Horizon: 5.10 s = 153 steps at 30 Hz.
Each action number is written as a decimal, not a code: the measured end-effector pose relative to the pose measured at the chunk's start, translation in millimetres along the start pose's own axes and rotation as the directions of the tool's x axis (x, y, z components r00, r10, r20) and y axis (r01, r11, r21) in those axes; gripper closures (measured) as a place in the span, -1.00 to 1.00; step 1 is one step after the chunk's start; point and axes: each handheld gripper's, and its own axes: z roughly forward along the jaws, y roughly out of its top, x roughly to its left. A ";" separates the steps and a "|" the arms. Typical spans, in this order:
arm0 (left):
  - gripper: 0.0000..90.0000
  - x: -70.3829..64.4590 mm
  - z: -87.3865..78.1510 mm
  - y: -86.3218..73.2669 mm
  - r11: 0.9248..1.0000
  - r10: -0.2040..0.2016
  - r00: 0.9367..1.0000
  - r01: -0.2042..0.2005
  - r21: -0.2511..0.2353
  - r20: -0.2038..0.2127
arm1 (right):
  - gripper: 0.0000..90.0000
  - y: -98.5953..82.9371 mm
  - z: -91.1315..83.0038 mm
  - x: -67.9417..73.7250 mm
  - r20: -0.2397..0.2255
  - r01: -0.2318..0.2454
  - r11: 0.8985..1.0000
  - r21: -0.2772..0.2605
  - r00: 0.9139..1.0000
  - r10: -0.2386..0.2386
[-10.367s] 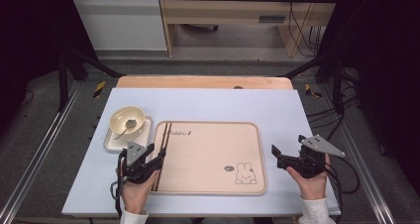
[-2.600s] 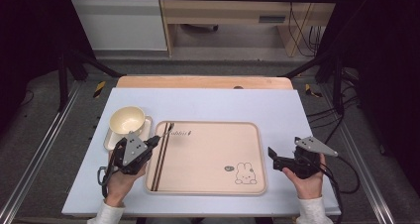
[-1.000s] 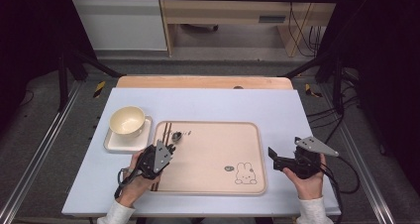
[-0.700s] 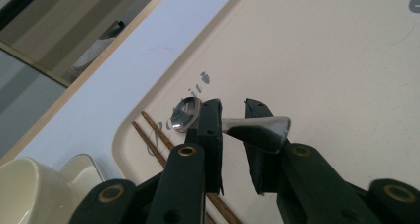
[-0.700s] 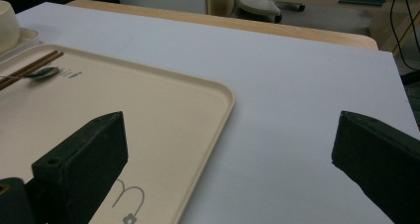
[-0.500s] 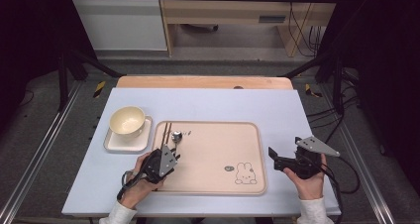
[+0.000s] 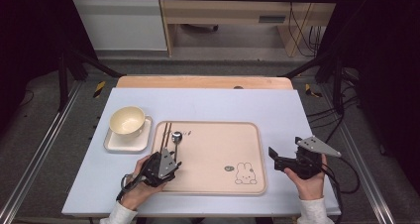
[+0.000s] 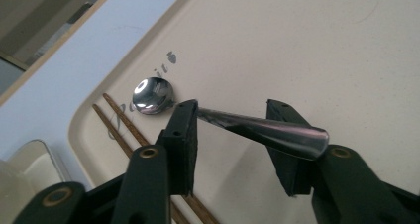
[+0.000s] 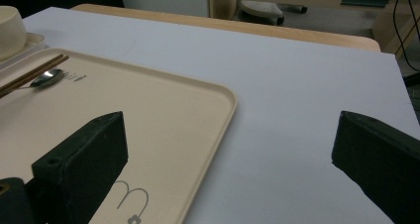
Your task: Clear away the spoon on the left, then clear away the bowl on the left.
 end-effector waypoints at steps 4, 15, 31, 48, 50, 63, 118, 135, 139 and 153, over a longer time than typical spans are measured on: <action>0.01 -0.7 1.7 -1.4 1.000 -0.017 1.000 0.017 0.019 0.016 | -0.97 -0.2 0.7 0.6 0.000 -0.003 1.000 0.005 1.000 0.003; -0.31 -0.7 3.6 -6.1 0.997 -0.052 0.998 0.050 0.058 0.039 | -0.97 -0.1 0.6 0.6 -0.001 -0.004 1.000 0.006 1.000 0.004; -0.49 1.1 -5.4 -6.8 0.996 -0.086 0.993 0.082 0.045 0.078 | -0.97 0.2 -0.6 -0.3 0.001 -0.003 1.000 0.004 1.000 0.003; -0.48 33.8 -35.5 -17.1 0.969 -0.237 0.971 0.234 -0.079 -0.035 | -0.97 -0.2 0.6 0.3 0.001 -0.001 1.000 0.007 1.000 0.000; -0.47 38.2 -40.0 -19.5 0.961 -0.267 0.962 0.262 -0.087 -0.049 | -0.97 -0.2 0.8 -0.1 0.002 0.001 1.000 0.008 1.000 -0.001; -0.48 70.1 -69.9 -38.9 0.902 -0.411 0.904 0.383 -0.200 -0.119 | -0.97 -0.6 2.1 0.2 0.006 0.002 1.000 0.022 1.000 -0.002; -0.56 166.2 -83.7 -78.1 0.779 -0.624 0.743 0.568 -0.266 -0.241 | -0.97 0.8 2.1 -2.1 0.019 -0.004 1.000 0.024 1.000 0.004; -0.49 184.9 -63.5 -84.8 0.770 -0.638 0.726 0.596 -0.228 -0.256 | -0.97 -2.0 8.9 -0.5 0.020 0.002 0.999 0.048 1.000 -0.003; -0.46 189.7 -58.8 -86.0 0.768 -0.640 0.728 0.600 -0.223 -0.244 | -0.97 -2.2 9.0 0.1 0.020 0.001 0.999 0.048 1.000 -0.002; -0.33 201.2 -40.4 -91.8 0.777 -0.627 0.731 0.609 -0.157 -0.268 | -0.97 -2.8 10.6 0.7 0.021 0.005 0.998 0.056 1.000 -0.006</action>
